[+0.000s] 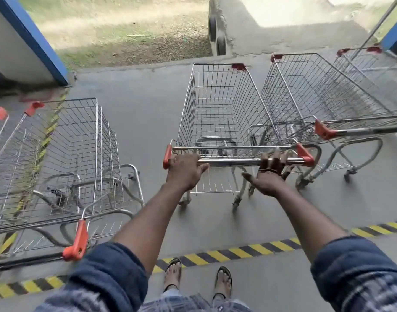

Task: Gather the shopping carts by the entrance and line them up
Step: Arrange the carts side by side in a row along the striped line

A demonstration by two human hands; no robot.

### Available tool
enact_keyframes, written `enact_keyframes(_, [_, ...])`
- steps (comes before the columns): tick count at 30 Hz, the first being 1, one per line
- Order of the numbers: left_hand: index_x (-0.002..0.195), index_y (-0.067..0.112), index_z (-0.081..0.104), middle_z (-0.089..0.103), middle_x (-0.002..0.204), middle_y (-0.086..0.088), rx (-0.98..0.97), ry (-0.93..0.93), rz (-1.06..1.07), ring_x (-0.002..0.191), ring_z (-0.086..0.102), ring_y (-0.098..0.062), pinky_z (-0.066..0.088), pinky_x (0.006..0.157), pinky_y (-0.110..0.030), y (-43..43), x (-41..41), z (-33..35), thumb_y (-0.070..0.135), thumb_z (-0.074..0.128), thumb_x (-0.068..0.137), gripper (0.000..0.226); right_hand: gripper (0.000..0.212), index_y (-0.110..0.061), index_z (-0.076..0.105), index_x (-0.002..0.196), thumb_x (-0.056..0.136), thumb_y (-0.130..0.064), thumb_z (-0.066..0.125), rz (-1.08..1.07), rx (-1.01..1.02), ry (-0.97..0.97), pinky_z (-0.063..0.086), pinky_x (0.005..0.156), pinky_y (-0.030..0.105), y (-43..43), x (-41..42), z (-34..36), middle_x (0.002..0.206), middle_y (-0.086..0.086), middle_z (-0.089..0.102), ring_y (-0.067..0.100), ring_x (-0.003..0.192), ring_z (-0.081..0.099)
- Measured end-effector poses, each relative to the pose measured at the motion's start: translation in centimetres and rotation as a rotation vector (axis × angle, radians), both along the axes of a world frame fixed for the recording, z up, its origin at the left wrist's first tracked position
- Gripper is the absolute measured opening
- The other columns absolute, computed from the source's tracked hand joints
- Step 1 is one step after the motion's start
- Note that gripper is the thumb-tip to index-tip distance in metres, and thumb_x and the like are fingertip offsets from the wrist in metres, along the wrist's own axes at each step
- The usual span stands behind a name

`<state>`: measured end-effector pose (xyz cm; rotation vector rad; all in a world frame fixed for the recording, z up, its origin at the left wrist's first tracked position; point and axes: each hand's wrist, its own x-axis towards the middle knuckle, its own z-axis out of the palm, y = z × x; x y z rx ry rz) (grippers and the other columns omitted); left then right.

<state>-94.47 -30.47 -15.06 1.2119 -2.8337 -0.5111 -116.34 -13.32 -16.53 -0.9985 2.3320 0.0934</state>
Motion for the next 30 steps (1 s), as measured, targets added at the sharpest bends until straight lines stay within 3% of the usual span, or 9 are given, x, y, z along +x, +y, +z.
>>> enact_keyframes(2, [0.111, 0.022, 0.061, 0.061, 0.113, -0.007, 0.056, 0.076, 0.061, 0.111, 0.052, -0.028, 0.032, 0.101, -0.046, 2.6, -1.3, -0.2, 0.058, 0.046, 0.096, 0.043, 0.106, -0.019, 0.009, 0.159, 0.082, -0.090, 0.025, 0.053, -0.033, 0.100, -0.016, 0.115, 0.063, 0.4, -3.5, 0.3, 0.159, 0.017, -0.032, 0.044, 0.144, -0.031])
enact_keyframes(6, [0.127, 0.025, 0.057, 0.058, 0.122, -0.005, 0.052, 0.134, 0.140, 0.118, 0.047, -0.029, 0.031, 0.103, -0.048, 7.3, -3.4, -1.1, 0.054, 0.043, 0.098, 0.043, 0.120, -0.017, 0.028, 0.156, 0.069, -0.096, 0.001, 0.150, 0.074, 0.102, 0.012, 0.120, 0.059, -0.4, -9.2, -0.3, 0.166, 0.018, 0.007, 0.044, 0.150, 0.010])
enact_keyframes(9, [0.125, 0.025, 0.057, 0.059, 0.118, -0.001, 0.016, 0.197, 0.256, 0.117, 0.048, -0.025, 0.022, 0.104, -0.043, 9.3, -3.6, -1.0, 0.049, 0.048, 0.099, 0.037, 0.137, -0.018, 0.009, 0.160, 0.053, -0.099, -0.016, 0.157, 0.007, 0.127, 0.002, 0.121, 0.063, -1.9, -10.0, -0.4, 0.167, 0.013, -0.005, 0.042, 0.152, -0.002])
enact_keyframes(12, [0.125, 0.025, 0.058, 0.061, 0.120, 0.001, -0.060, 0.193, 0.325, 0.120, 0.049, -0.025, 0.019, 0.101, -0.041, 8.5, -2.4, -0.9, 0.049, 0.046, 0.099, 0.036, 0.101, -0.025, -0.010, 0.158, 0.082, -0.088, 0.008, 0.209, -0.095, 0.132, -0.023, 0.112, 0.057, -3.5, -7.7, 0.7, 0.162, 0.009, -0.028, 0.029, 0.143, -0.035])
enact_keyframes(14, [0.125, 0.023, 0.058, 0.061, 0.122, 0.000, -0.053, 0.185, 0.349, 0.117, 0.050, -0.026, 0.019, 0.097, -0.040, 6.3, -1.1, -0.9, 0.048, 0.045, 0.100, 0.037, 0.085, -0.027, -0.011, 0.158, 0.095, -0.074, 0.022, 0.240, -0.112, 0.106, -0.024, 0.108, 0.048, -5.1, -6.0, 1.7, 0.159, 0.009, -0.035, 0.021, 0.132, -0.043])
enact_keyframes(16, [0.124, 0.025, 0.057, 0.061, 0.122, 0.001, -0.031, 0.178, 0.359, 0.116, 0.050, -0.026, 0.022, 0.099, -0.042, 3.0, 0.8, -1.7, 0.047, 0.046, 0.100, 0.034, 0.081, -0.031, -0.008, 0.158, 0.096, -0.072, 0.023, 0.275, -0.146, 0.073, -0.025, 0.108, 0.049, -7.4, -4.7, 1.7, 0.160, 0.008, -0.033, 0.025, 0.136, -0.042])
enact_keyframes(21, [0.120, 0.032, 0.055, 0.062, 0.121, 0.004, 0.092, 0.124, 0.381, 0.118, 0.050, -0.023, 0.024, 0.100, -0.041, -8.2, 5.7, -1.3, 0.038, 0.051, 0.100, 0.022, 0.063, -0.036, 0.017, 0.154, 0.099, -0.064, 0.031, 0.389, -0.286, 0.096, -0.013, 0.119, 0.057, -14.9, -1.5, 1.8, 0.166, 0.007, 0.002, 0.030, 0.152, -0.014])
enact_keyframes(26, [0.110, 0.028, 0.061, 0.066, 0.116, 0.002, 0.077, -0.002, 0.405, 0.117, 0.052, -0.025, 0.021, 0.108, -0.045, -18.9, 8.3, 0.4, 0.040, 0.055, 0.098, 0.018, 0.062, -0.036, 0.022, 0.155, 0.099, -0.063, 0.031, 0.418, -0.342, 0.112, -0.006, 0.122, 0.056, -23.8, 1.3, 2.0, 0.160, 0.008, 0.020, 0.031, 0.152, 0.002])
enact_keyframes(30, [0.105, 0.028, 0.064, 0.067, 0.111, 0.003, 0.091, 0.039, 0.379, 0.117, 0.053, -0.027, 0.018, 0.108, -0.042, -26.6, 8.8, 0.3, 0.032, 0.056, 0.099, 0.011, 0.063, -0.032, 0.032, 0.150, 0.097, -0.066, 0.031, 0.412, -0.373, 0.189, 0.004, 0.121, 0.057, -30.8, 2.4, 1.4, 0.150, 0.012, 0.034, 0.033, 0.146, 0.017])
